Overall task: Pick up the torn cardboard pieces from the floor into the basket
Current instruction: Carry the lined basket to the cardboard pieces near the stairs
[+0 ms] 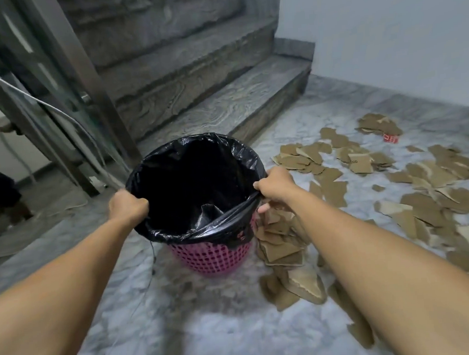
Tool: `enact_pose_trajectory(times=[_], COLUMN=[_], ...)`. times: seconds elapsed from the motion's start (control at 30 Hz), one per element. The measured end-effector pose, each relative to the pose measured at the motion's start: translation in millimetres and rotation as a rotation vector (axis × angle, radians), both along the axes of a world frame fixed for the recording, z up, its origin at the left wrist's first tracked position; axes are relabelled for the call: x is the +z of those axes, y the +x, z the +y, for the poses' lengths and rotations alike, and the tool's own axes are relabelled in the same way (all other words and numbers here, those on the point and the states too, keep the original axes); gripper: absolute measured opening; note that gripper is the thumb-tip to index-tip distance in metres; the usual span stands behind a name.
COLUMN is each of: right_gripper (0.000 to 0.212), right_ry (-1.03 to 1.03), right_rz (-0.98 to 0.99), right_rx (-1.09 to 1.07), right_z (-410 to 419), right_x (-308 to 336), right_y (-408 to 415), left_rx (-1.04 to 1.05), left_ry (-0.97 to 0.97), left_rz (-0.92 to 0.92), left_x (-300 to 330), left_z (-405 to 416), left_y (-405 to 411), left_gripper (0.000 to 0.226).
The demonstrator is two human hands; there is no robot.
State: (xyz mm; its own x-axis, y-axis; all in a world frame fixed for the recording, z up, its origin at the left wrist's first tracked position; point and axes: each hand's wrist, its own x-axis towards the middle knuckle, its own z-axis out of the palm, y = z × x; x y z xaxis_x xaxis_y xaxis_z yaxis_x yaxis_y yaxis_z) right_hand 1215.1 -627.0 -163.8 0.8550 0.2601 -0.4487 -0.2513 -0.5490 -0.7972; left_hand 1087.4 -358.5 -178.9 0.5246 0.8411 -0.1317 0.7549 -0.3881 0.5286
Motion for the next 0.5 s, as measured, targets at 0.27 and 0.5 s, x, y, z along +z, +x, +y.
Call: enact_pose_trajectory(times=[0.27, 0.5], right_gripper=[0.029, 0.044], right_ry=[0.050, -0.021], right_rz=[-0.020, 0.067], right_rx=[-0.011, -0.014], right_z=[-32, -109], right_x=[1, -18], right_y=[-19, -18], left_rx=[-0.155, -0.465], left_ry=[0.382, 0.249], left_rz=[0.063, -0.339], left_x=[22, 47], left_z=[-44, -138], left_y=[-14, 9], left_gripper=[0.048, 0.017])
